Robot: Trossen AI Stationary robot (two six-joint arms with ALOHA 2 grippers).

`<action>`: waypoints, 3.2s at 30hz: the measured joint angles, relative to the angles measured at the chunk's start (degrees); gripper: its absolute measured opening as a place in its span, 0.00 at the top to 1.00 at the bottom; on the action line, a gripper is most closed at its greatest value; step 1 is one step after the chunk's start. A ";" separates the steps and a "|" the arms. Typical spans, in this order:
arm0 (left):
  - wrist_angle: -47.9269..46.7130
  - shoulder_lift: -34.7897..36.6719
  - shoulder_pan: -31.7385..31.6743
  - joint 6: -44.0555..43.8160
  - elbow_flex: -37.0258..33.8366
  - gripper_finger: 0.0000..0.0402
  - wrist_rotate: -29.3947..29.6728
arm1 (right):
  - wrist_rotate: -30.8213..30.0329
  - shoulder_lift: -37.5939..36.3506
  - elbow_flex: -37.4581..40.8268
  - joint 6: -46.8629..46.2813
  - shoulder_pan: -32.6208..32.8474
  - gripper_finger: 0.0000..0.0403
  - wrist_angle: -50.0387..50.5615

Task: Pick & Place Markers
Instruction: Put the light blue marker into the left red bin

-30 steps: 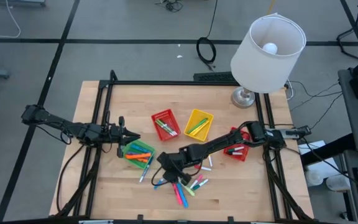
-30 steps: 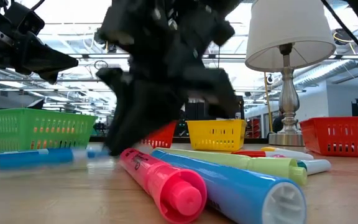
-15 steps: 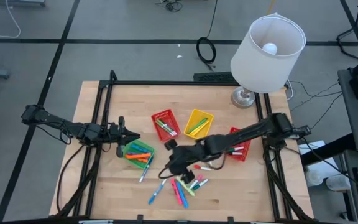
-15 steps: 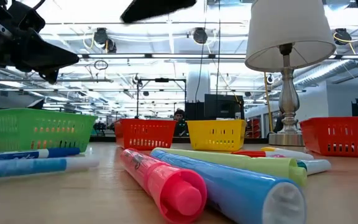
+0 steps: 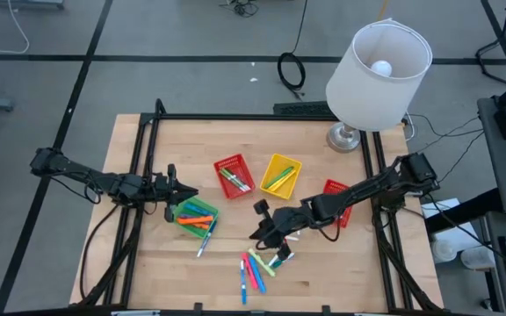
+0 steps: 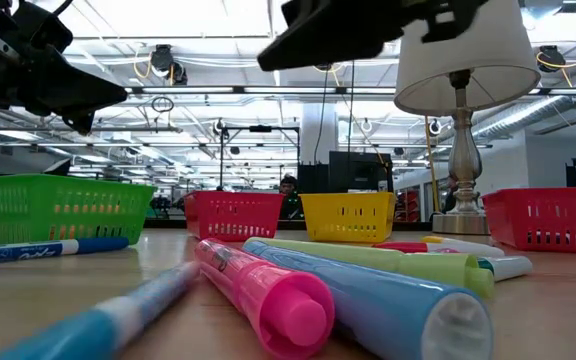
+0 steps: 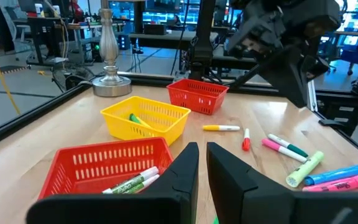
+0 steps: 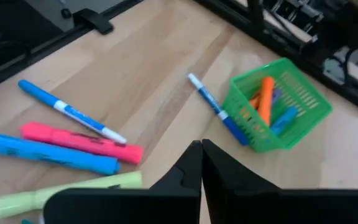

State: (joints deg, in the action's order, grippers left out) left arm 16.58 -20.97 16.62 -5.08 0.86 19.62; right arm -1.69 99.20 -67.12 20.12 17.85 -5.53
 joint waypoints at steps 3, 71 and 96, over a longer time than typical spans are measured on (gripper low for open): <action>-0.02 0.00 0.00 0.01 0.00 0.90 0.00 | -0.27 0.28 0.45 -1.64 0.51 1.00 0.00; -31.56 -75.71 23.64 -34.01 56.02 0.90 -3.17 | -5.55 1.20 12.78 -7.30 4.53 1.00 -10.41; -38.02 -94.26 16.65 13.22 77.46 0.90 -19.57 | -5.73 1.20 12.78 -13.64 6.16 1.00 -9.42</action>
State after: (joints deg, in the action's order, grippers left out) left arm -21.44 -115.24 33.28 8.14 78.32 0.05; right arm -7.42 100.40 -54.35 6.48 24.01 -14.95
